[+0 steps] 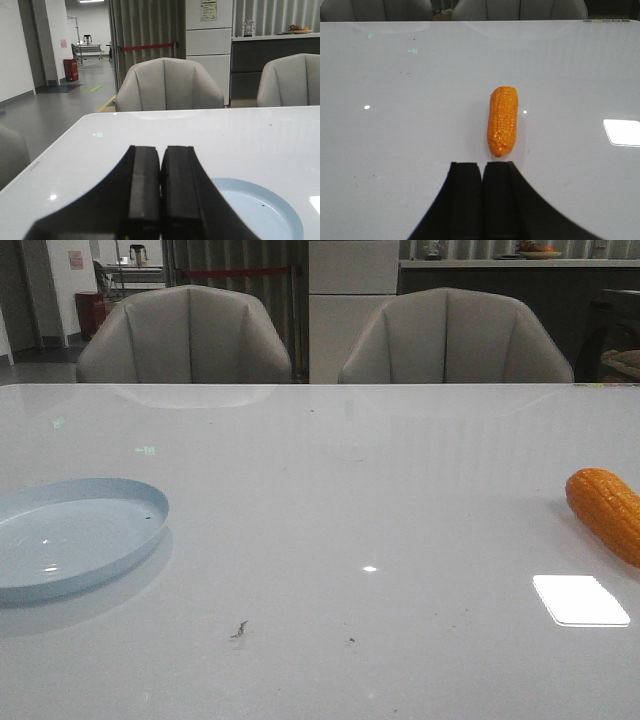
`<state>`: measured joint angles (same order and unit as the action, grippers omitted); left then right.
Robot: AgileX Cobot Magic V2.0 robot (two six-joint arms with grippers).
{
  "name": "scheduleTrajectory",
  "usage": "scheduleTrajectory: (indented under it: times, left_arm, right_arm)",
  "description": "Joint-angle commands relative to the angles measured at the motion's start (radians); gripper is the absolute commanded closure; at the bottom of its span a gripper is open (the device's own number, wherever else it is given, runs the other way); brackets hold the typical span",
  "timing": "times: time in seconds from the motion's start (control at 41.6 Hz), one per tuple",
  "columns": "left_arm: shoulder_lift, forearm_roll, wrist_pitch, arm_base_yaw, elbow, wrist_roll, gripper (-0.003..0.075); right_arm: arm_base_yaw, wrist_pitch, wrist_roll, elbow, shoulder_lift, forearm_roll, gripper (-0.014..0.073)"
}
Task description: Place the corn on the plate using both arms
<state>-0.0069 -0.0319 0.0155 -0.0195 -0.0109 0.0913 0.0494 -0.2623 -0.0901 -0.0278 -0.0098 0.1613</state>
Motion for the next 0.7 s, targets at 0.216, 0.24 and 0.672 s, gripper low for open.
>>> scheduleTrajectory:
  times: [0.216,0.24,0.672]
  left_arm:
    - [-0.014,-0.016,0.083,0.001,-0.038,-0.011,0.0627]
    - [-0.014,-0.016,0.083,0.001,-0.038,-0.011,0.0627]
    - [-0.014,-0.016,0.157,0.001,-0.036,-0.011,0.0627]
  right_arm:
    - [-0.001,0.08,-0.002,0.021,-0.025,0.005,0.0571]
    - [-0.001,0.08,-0.002,0.021,-0.025,0.005,0.0571]
    - [-0.001,0.094,-0.002,0.021,-0.025,-0.001,0.0571]
